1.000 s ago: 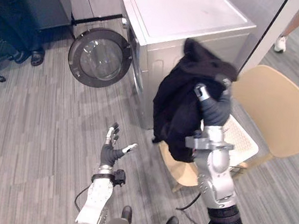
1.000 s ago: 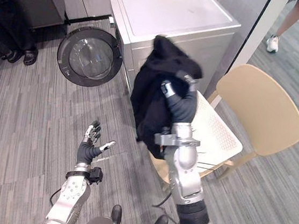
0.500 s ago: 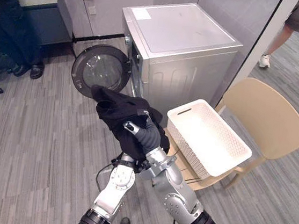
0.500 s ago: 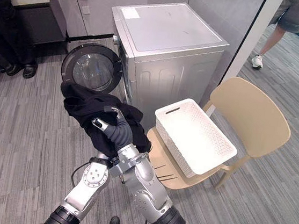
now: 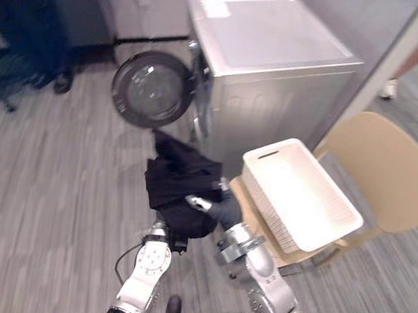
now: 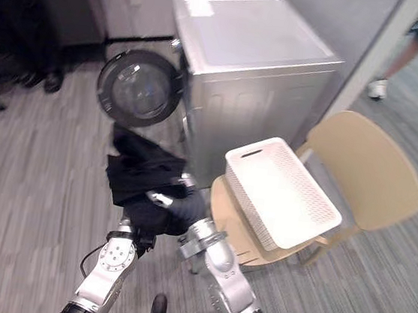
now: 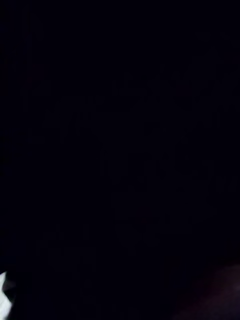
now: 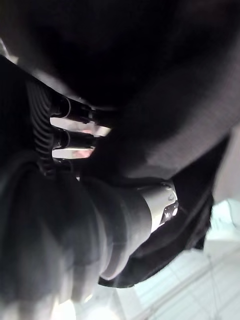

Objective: Pick up the laundry basket with both hands and put the clothes into the washing machine.

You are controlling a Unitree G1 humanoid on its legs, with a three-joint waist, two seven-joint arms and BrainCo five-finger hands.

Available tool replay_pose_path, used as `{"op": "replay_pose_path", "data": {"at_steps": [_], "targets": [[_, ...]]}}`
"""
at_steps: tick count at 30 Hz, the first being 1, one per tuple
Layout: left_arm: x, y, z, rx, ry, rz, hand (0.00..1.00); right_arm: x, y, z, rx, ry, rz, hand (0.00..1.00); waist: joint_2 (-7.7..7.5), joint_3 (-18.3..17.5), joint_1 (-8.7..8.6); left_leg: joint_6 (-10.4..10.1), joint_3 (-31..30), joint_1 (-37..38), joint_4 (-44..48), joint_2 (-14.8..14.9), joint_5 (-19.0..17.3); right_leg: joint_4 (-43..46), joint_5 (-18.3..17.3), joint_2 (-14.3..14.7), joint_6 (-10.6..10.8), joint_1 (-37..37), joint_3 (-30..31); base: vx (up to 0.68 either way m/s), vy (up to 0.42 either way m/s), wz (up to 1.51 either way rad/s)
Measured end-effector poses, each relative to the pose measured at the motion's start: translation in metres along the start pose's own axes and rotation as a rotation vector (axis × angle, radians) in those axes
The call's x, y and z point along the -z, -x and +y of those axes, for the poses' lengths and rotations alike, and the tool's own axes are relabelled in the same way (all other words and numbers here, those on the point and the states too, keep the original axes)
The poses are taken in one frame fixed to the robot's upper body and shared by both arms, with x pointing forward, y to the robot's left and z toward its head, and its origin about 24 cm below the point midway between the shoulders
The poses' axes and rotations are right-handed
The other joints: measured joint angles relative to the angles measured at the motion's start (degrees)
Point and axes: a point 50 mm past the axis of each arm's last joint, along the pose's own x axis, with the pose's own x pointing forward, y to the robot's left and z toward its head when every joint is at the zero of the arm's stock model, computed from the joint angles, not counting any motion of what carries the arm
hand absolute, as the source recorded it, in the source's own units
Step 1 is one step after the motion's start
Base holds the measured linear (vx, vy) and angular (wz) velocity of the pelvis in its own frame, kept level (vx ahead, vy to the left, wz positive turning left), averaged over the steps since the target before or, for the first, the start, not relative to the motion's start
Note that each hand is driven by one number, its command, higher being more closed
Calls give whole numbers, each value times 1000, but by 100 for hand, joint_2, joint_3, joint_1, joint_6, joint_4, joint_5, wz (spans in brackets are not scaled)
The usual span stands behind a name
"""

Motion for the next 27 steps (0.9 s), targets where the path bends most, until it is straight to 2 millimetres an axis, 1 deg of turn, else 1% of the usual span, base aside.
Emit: {"op": "replay_pose_path", "data": {"at_steps": [1,2,3,4,5,6,7,8,9,10,11,12,13,14,15,16,17,18,19,20,21,22,23,24,25,26,27], "targets": [[0,0,3,-16,4,3,100,-2,2,-13,58,62,-4,0,-1,45,-22,133,613,-58,1,76,-131,8,-7,-81,13,-6,-247,22,93,135],[1,1,4,-25,10,6,100,-6,6,-31,134,155,-8,0,-5,73,-129,250,1574,-171,208,262,-217,71,-45,-230,59,-28,-532,64,111,125],[1,1,5,-32,18,8,100,-8,7,-38,167,191,-11,0,25,105,-149,256,2006,-232,358,397,-218,148,-74,-288,81,-45,-629,85,176,111],[4,5,4,-44,42,23,100,-11,10,-50,218,255,-13,0,142,165,-145,118,2448,-268,538,588,-62,332,-156,-335,166,-44,-745,84,219,62],[9,10,6,-54,47,48,100,-12,13,-57,258,295,-6,0,151,189,-149,-108,2345,-266,580,532,87,518,-230,-425,256,-44,-794,82,220,53],[11,13,8,-58,45,58,100,-12,16,-59,280,308,-4,0,141,185,-154,-91,2322,-270,582,480,73,586,-246,-498,281,-37,-800,119,192,56],[14,16,10,-60,41,71,100,-11,21,-63,326,322,2,0,87,207,-168,-32,2201,-248,612,373,31,704,-319,-656,392,-4,-813,127,161,55],[16,17,14,-68,38,79,100,-9,23,-66,363,331,16,0,22,258,-151,33,2166,-240,718,281,-91,898,-396,-841,494,24,-854,125,165,49],[17,19,17,-74,36,85,100,-8,24,-66,375,324,18,0,-15,286,-146,54,2145,-237,825,238,-200,1099,-489,-976,540,21,-858,100,185,36],[20,22,22,-84,31,103,100,-6,26,-65,387,310,26,0,-88,333,-153,112,2034,-229,1060,119,-483,1632,-736,-1318,556,17,-863,72,173,34],[22,24,24,-89,26,112,100,-5,28,-65,395,306,33,0,-111,348,-162,127,1960,-231,1188,59,-640,1950,-846,-1503,452,3,-821,92,220,54],[25,27,26,-87,17,127,100,-2,34,-68,421,303,53,0,-131,358,-184,185,1798,-224,1405,-46,-871,2765,-919,-1837,66,-196,-430,114,235,68],[25,29,28,-79,5,131,100,2,41,-70,441,302,76,0,-169,386,-241,274,1614,-188,1538,-145,-1013,3721,-678,-2047,-404,-620,448,139,236,75],[25,29,28,-76,4,130,100,4,43,-71,448,301,84,0,-187,420,-308,307,1481,-153,1548,-171,-1033,4106,-700,-2023,-461,-868,911,192,174,92],[24,28,35,-76,-23,124,100,6,44,-69,459,286,89,0,-201,485,-400,368,1227,-148,1542,-183,-1074,4510,-1041,-1718,-216,-1256,1601,221,77,83],[25,28,39,-84,-36,124,100,5,43,-68,459,281,85,0,-293,490,-471,376,1114,-138,1525,-169,-1094,4516,-1231,-1474,-103,-1499,1881,272,39,81],[25,28,42,-89,-44,128,100,5,42,-68,463,276,80,0,-263,550,-486,362,1036,-106,1513,-165,-1138,4387,-1337,-1246,-23,-1719,2021,236,13,49],[25,28,42,-88,-44,132,100,5,43,-69,467,276,81,0,-292,576,-490,368,995,-35,1512,-162,-1183,4159,-1365,-1072,18,-1902,2099,329,-6,42],[26,28,40,-83,-41,138,100,5,44,-70,472,277,83,0,-259,632,-500,319,906,146,1523,-148,-1336,3709,-1352,-833,36,-2150,2117,302,-22,32],[26,28,40,-79,-41,137,100,5,44,-71,478,278,82,0,-226,660,-514,294,878,237,1518,-123,-1391,3439,-1327,-725,57,-2225,2105,403,-43,39],[25,27,39,-73,-43,135,100,4,46,-75,496,283,82,0,-173,700,-564,150,777,421,1498,-94,-1458,2778,-1182,-578,204,-2311,2074,396,-64,41],[25,27,40,-71,-47,134,100,3,49,-78,511,288,85,0,-184,696,-621,24,735,580,1445,-101,-1529,2218,-959,-531,265,-2324,2013,430,-88,48],[25,27,41,-66,-52,134,100,3,52,-80,525,290,89,0,-208,690,-651,-110,684,745,1425,-118,-1616,1887,-770,-484,244,-2354,1976,501,-140,45],[26,27,41,-59,-55,135,100,5,57,-82,538,291,102,0,-214,688,-682,-284,636,918,1420,-101,-1737,1886,-649,-472,126,-2418,1977,564,-201,54],[27,29,41,-52,-59,141,100,9,65,-81,546,288,130,0,-260,639,-737,-451,607,1164,1439,-21,-1923,2124,-511,-422,-77,-2418,1980,696,-273,71],[28,30,41,-48,-59,148,100,13,72,-81,553,284,157,0,-201,620,-811,-618,560,1137,1889,126,-2038,2418,-194,-305,-266,-2380,1981,583,-264,55],[29,30,40,-45,-55,152,100,14,73,-81,553,286,165,0,-123,621,-786,-640,579,946,2370,296,-2051,2535,-313,-191,-289,-2357,1961,604,-293,5]]}}
